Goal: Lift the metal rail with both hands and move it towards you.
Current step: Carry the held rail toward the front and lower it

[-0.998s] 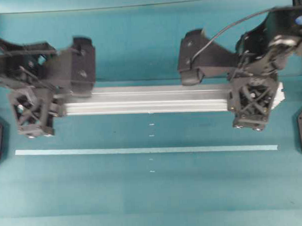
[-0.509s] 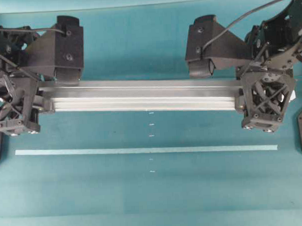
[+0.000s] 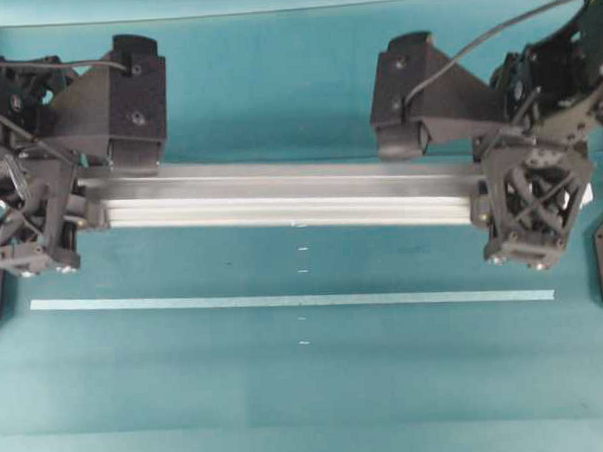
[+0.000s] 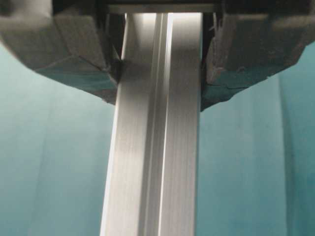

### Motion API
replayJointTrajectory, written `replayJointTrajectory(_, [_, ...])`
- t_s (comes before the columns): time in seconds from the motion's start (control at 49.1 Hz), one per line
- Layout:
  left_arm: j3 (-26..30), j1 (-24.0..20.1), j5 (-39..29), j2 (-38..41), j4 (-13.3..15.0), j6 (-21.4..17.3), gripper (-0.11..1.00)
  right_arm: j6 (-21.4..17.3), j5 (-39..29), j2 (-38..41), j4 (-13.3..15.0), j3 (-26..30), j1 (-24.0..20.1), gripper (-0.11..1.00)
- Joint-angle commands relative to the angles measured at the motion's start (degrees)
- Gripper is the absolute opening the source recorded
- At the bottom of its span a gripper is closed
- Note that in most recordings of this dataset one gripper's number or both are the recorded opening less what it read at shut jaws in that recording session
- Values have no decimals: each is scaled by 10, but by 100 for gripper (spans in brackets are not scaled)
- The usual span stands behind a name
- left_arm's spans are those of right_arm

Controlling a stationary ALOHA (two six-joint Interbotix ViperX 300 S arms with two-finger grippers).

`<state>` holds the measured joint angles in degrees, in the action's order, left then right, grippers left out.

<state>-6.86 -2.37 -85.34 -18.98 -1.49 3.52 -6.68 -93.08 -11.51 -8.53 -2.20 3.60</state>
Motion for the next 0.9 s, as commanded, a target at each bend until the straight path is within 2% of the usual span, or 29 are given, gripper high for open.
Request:
replayJointTrajectory(0.0, [-11, -4, 22, -8, -3, 47, 32, -22, 11, 1, -3, -4, -3, 43])
replayJointTrajectory(0.143, [-72, -2, 86, -9, -3, 54, 32, -15, 41, 1, -2, -48, -3, 43])
replayJointTrajectory(0.367, [-168, -3, 207, -2, -3, 61, 32, -3, 168, -2, 2, -172, 4, 43])
replayJointTrajectory(0.57, [-239, -3, 310, 39, -4, 62, 32, -1, 267, 11, 4, -250, -2, 43])
replayJointTrajectory(0.693, [-259, -3, 360, 72, -4, 62, 32, 1, 316, 29, 14, -279, -5, 42])
replayJointTrajectory(0.876, [-277, -4, 393, 114, -4, 62, 32, 1, 367, 50, 37, -294, -8, 43])
